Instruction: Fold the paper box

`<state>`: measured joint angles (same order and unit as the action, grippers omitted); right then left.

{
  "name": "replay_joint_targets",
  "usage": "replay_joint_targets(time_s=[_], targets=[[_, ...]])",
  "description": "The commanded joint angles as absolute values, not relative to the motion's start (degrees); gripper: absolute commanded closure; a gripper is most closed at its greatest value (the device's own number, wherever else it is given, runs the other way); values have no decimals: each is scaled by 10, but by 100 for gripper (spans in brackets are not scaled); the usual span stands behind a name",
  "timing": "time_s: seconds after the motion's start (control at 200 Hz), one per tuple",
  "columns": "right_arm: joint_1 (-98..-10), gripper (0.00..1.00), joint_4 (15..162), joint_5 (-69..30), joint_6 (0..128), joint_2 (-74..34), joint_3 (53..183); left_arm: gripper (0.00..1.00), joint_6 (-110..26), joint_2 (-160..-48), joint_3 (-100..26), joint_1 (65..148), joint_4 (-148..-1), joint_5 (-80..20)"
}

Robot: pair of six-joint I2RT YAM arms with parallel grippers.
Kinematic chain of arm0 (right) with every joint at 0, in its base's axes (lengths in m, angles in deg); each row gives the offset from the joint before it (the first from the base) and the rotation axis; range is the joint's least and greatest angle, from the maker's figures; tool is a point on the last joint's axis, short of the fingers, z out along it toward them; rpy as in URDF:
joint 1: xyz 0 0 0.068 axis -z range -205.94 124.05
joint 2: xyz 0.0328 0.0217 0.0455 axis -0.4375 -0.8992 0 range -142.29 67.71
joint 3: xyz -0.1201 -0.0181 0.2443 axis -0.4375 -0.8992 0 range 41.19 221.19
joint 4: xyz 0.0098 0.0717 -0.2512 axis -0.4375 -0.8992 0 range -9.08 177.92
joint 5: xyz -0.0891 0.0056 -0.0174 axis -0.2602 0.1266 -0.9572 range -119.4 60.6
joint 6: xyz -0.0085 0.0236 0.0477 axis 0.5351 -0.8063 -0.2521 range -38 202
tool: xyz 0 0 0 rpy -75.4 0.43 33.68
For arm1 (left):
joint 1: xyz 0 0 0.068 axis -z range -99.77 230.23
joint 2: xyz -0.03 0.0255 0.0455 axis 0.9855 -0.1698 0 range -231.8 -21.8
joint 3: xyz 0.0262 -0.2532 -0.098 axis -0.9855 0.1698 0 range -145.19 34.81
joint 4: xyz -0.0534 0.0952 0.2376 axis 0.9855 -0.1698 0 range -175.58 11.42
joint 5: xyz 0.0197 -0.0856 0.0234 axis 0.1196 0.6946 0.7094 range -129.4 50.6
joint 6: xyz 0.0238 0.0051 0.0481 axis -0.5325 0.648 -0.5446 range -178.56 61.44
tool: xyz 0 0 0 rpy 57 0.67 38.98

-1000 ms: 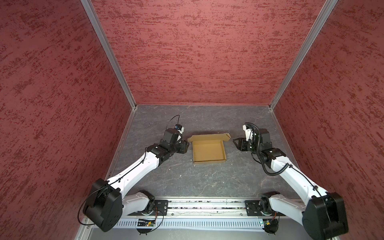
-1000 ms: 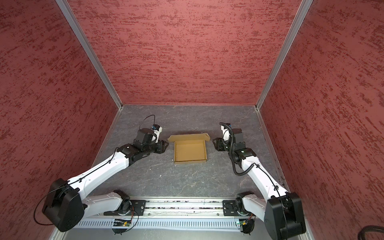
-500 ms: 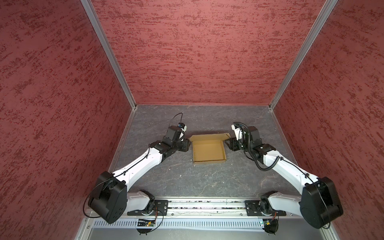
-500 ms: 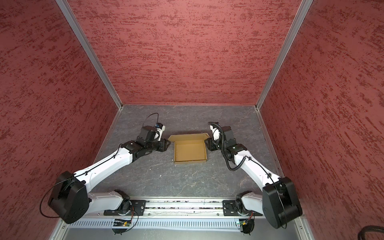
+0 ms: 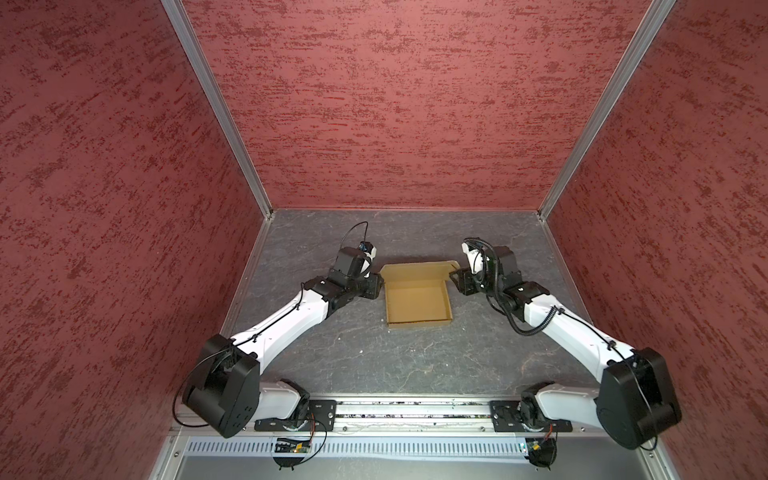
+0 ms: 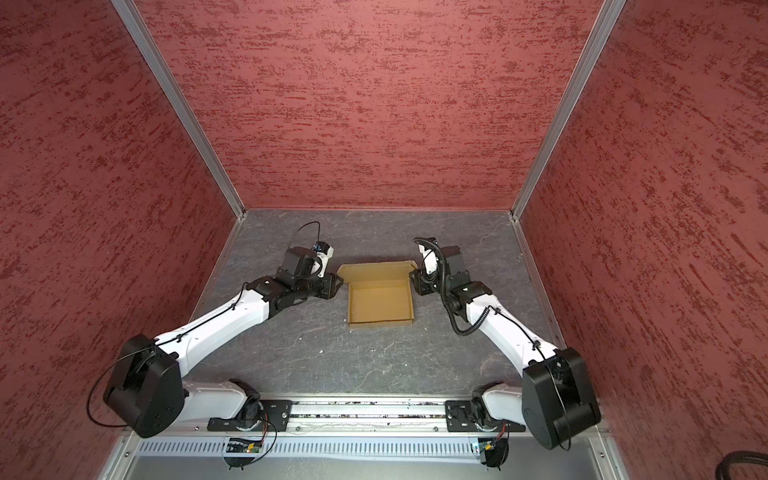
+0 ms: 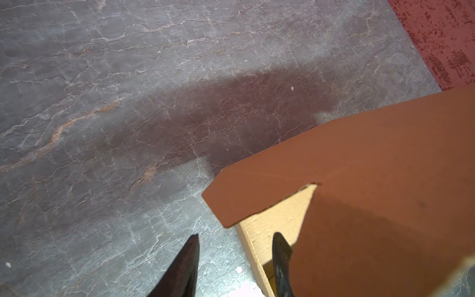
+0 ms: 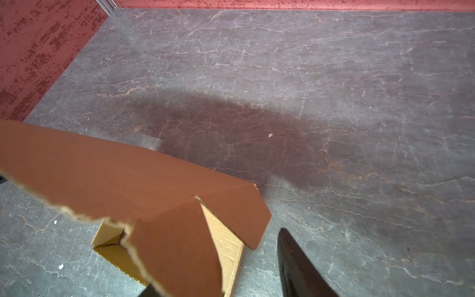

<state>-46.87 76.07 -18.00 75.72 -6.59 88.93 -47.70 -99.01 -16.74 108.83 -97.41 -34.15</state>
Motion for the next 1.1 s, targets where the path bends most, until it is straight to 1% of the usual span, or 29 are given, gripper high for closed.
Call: replay_joint_targets(time_s=[0.0,0.075,0.341,0.611,0.731,1.092], targets=[[-473,49,770,-180,771,-77,913,54,-488,-999,-185,1083,-963,-333],[-473,50,777,-174,772,-82,915,54,-490,-1001,-188,1082,-963,-331],[-474,56,795,-154,771,-93,921,54,-490,-1008,-195,1078,-961,-324],[-475,67,801,-149,767,-96,921,56,-489,-1014,-203,1076,-961,-317],[-476,72,800,-148,767,-96,922,58,-490,-1016,-210,1075,-966,-314],[-477,77,801,-150,768,-94,923,64,-489,-1021,-222,1076,-971,-309]])
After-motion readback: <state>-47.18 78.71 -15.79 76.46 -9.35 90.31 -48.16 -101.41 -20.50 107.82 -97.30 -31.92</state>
